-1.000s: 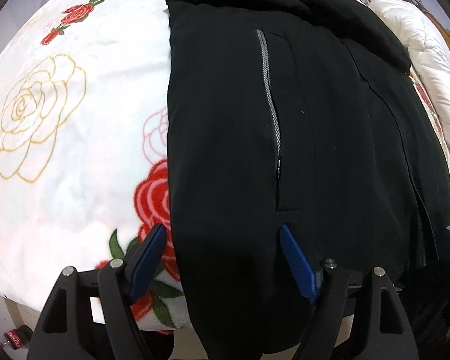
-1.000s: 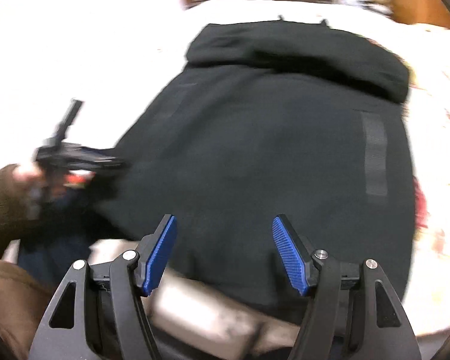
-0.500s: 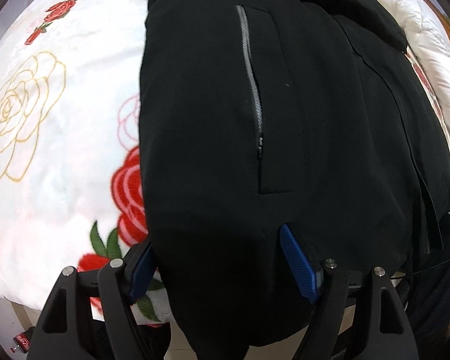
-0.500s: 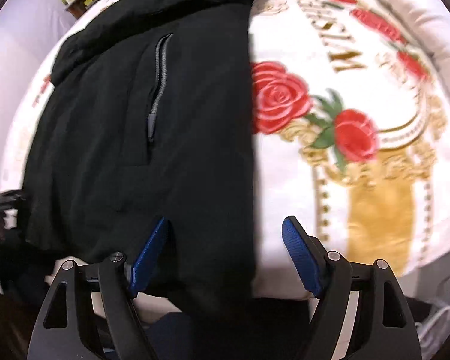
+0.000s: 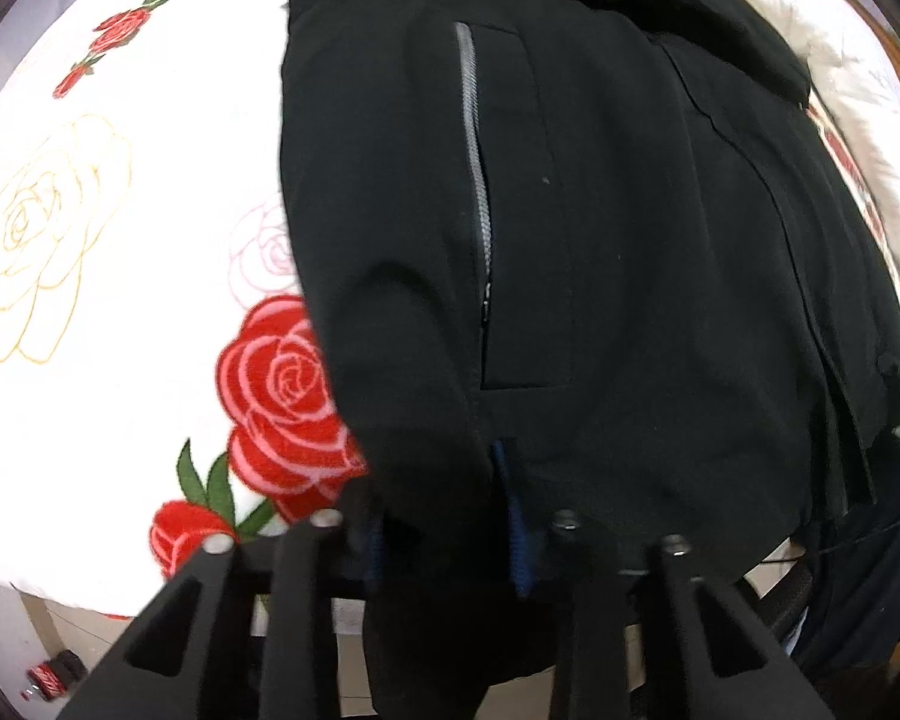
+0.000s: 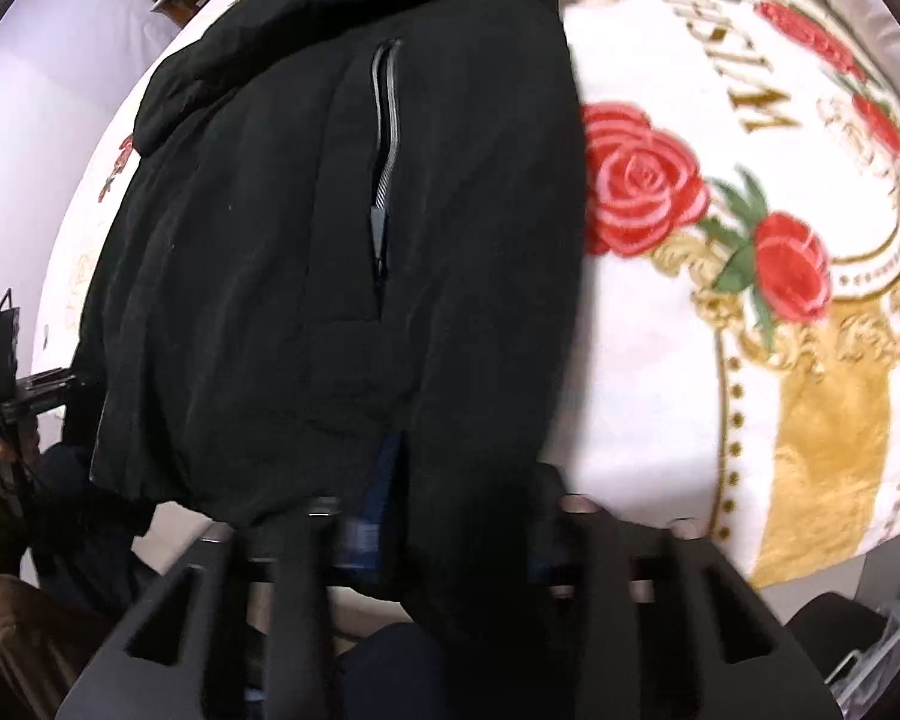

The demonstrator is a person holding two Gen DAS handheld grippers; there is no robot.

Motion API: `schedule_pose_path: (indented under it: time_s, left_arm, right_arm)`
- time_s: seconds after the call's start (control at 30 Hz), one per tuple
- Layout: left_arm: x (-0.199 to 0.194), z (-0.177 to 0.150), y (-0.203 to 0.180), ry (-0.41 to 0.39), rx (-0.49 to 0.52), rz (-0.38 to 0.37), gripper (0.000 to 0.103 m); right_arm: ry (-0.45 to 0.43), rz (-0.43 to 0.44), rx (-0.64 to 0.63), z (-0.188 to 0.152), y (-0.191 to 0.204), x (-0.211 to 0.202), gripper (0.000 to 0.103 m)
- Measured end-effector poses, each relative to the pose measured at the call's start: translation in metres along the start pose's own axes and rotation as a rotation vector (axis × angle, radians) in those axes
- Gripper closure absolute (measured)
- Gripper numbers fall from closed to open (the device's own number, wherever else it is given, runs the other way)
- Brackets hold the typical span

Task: Fold large clothes
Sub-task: 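Close both tools on the jacket hem, then lift the hem with both tools and fold it toward the collar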

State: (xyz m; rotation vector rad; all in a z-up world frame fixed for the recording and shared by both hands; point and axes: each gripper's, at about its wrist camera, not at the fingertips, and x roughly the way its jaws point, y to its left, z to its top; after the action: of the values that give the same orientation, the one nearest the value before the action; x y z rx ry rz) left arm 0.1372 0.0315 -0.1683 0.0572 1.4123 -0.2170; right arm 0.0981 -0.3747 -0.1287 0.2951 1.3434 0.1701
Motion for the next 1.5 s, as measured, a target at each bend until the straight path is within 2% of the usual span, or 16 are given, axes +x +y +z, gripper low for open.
schedule_pose_path:
  time_s: [0.17, 0.37, 0.43, 0.5, 0.57, 0.63, 0.77, 0.9, 0.93, 1.0, 1.03, 1.07, 1.17, 1.3, 1.43, 1.5]
  left_arm:
    - [-0.010, -0.006, 0.009, -0.041, -0.055, -0.012, 0.084]
    - [-0.024, -0.013, 0.018, -0.084, -0.057, -0.028, 0.084]
    - [-0.022, -0.017, 0.042, -0.082, -0.069, -0.013, 0.078]
    - [-0.015, -0.023, 0.035, -0.082, -0.084, 0.022, 0.068]
    - [-0.012, -0.032, 0.024, -0.070, -0.076, 0.042, 0.047]
    - [-0.008, -0.040, 0.019, -0.066, -0.073, 0.051, 0.036]
    - [-0.003, -0.048, 0.013, -0.053, -0.098, 0.065, 0.029]
    - [0.003, -0.053, 0.022, -0.013, -0.177, 0.011, 0.026]
    - [0.003, -0.054, 0.024, -0.001, -0.191, -0.005, 0.027]
    - [-0.001, -0.057, 0.019, -0.008, -0.167, -0.016, 0.044]
    - [-0.004, -0.057, 0.014, -0.010, -0.140, -0.015, 0.061]
    - [-0.010, -0.055, 0.009, -0.014, -0.114, -0.019, 0.073]
    - [-0.030, -0.048, -0.004, -0.044, -0.049, -0.013, 0.076]
    - [-0.067, -0.052, 0.001, -0.091, -0.083, -0.102, 0.077]
    - [-0.096, -0.036, 0.017, -0.140, -0.150, -0.221, 0.077]
    - [-0.114, -0.027, 0.013, -0.177, -0.142, -0.224, 0.077]
  right_arm:
    - [-0.045, -0.017, -0.018, -0.002, 0.010, -0.009, 0.083]
    - [-0.092, -0.022, -0.050, -0.002, 0.017, -0.023, 0.085]
    - [-0.072, -0.055, -0.059, -0.004, 0.015, -0.019, 0.085]
    - [-0.072, -0.072, -0.053, -0.005, 0.013, -0.013, 0.084]
    - [-0.070, -0.108, -0.079, -0.006, 0.017, -0.009, 0.083]
    - [-0.073, -0.136, -0.115, -0.006, 0.024, -0.005, 0.081]
    - [-0.052, -0.188, -0.159, -0.006, 0.034, 0.004, 0.070]
    - [-0.051, -0.170, -0.140, -0.005, 0.033, 0.009, 0.067]
    - [-0.047, -0.162, -0.131, -0.005, 0.032, 0.009, 0.067]
    - [-0.046, -0.156, -0.121, -0.005, 0.033, 0.006, 0.069]
    - [-0.057, -0.151, -0.130, -0.005, 0.035, 0.004, 0.081]
    - [-0.068, -0.152, -0.140, -0.005, 0.039, 0.000, 0.082]
    - [-0.095, -0.156, -0.158, -0.004, 0.046, -0.013, 0.085]
    - [-0.164, -0.133, -0.172, 0.003, 0.058, -0.041, 0.086]
    - [-0.212, -0.119, -0.191, 0.015, 0.066, -0.064, 0.086]
    - [-0.240, -0.115, -0.196, 0.021, 0.070, -0.074, 0.086]
